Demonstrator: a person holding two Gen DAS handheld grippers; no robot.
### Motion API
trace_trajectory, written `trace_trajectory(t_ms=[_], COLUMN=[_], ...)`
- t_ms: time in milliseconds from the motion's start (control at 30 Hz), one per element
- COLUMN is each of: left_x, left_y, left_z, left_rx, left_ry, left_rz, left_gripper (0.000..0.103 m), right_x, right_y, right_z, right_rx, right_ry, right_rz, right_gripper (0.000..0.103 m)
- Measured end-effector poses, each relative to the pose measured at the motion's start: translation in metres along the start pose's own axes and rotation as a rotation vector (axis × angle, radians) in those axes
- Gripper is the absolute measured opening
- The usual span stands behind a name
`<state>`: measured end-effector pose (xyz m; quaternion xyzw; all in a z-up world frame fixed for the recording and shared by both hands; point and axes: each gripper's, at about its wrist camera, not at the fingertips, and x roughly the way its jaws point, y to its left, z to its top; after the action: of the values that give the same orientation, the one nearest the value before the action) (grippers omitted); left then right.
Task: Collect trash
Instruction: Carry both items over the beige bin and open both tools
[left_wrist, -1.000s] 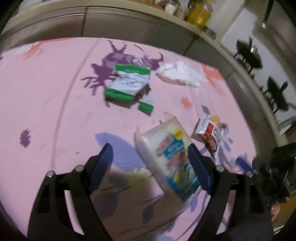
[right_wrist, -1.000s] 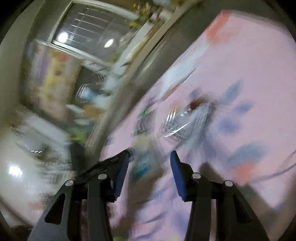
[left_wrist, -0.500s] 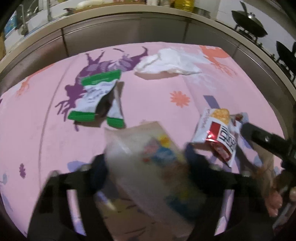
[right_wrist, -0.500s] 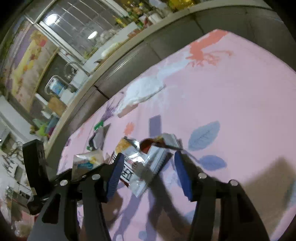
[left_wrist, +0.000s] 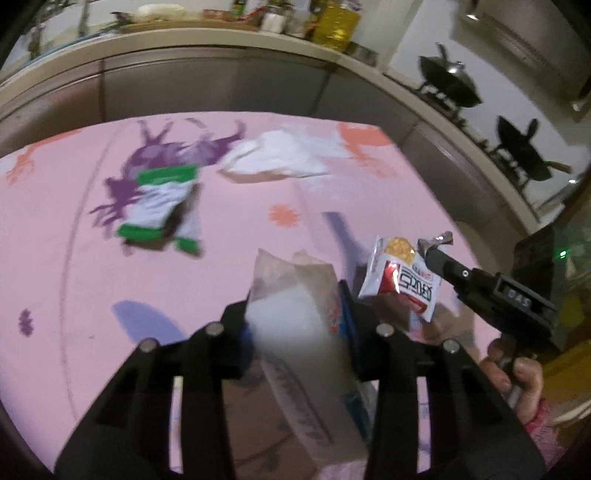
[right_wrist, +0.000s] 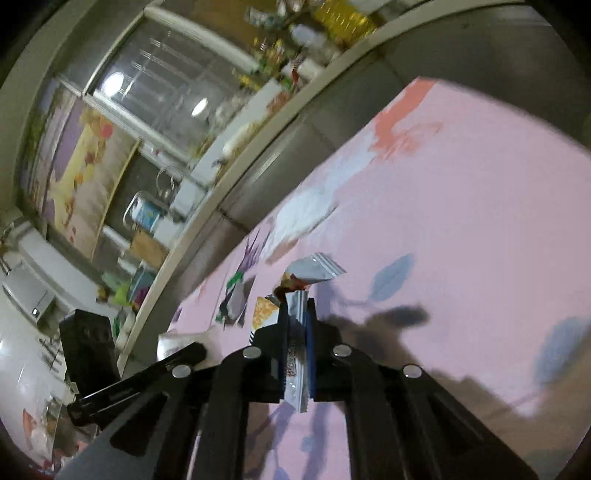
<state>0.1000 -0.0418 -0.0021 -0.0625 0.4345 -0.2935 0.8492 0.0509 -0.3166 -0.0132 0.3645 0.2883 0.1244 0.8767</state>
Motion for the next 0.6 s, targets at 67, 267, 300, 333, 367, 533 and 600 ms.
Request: trace_trajectory(t_ms=[67, 267, 300, 333, 367, 533, 600], left_x=[0.006, 0.051, 0.059, 0.07, 0.082, 0.136, 0.156], left_y=[-0.023, -0.117, -0.133, -0.157, -0.181, -0.281, -0.314], left_z=[0.008, 0.042, 0.046, 0.052, 0.057, 0.076, 0.079], left_rx=[0.032, 0.171, 0.193, 0.228, 0.262, 0.349, 0.375], left_ry=[0.012, 0.075, 0.081, 0.087, 0.094, 0.132, 0.136], left_rz=[-0.033, -0.153, -0.167, -0.183, -0.199, -0.29, -0.308], left_gripper=[0.037, 0.036, 0.036, 0.036, 0.036, 0.036, 0.037], right_x=[-0.024, -0.108, -0.124, -0.135, -0.151, -0.201, -0.211], right_y=[-0.014, -0.073, -0.085, -0.094, -0.107, -0.162, -0.18], right_z=[0.008, 0.031, 0.036, 0.039, 0.043, 0.054, 0.057], right_rx=[0.02, 0.097, 0.11, 0.122, 0.14, 0.21, 0.226], right_ry=[-0.058, -0.24, -0.277, -0.301, -0.334, -0.433, -0.444], right_rz=[-0.03, -0.143, -0.174, -0.194, -0.224, -0.354, -0.398], right_gripper=[0.006, 0.006, 0.006, 0.006, 0.006, 0.006, 0.006])
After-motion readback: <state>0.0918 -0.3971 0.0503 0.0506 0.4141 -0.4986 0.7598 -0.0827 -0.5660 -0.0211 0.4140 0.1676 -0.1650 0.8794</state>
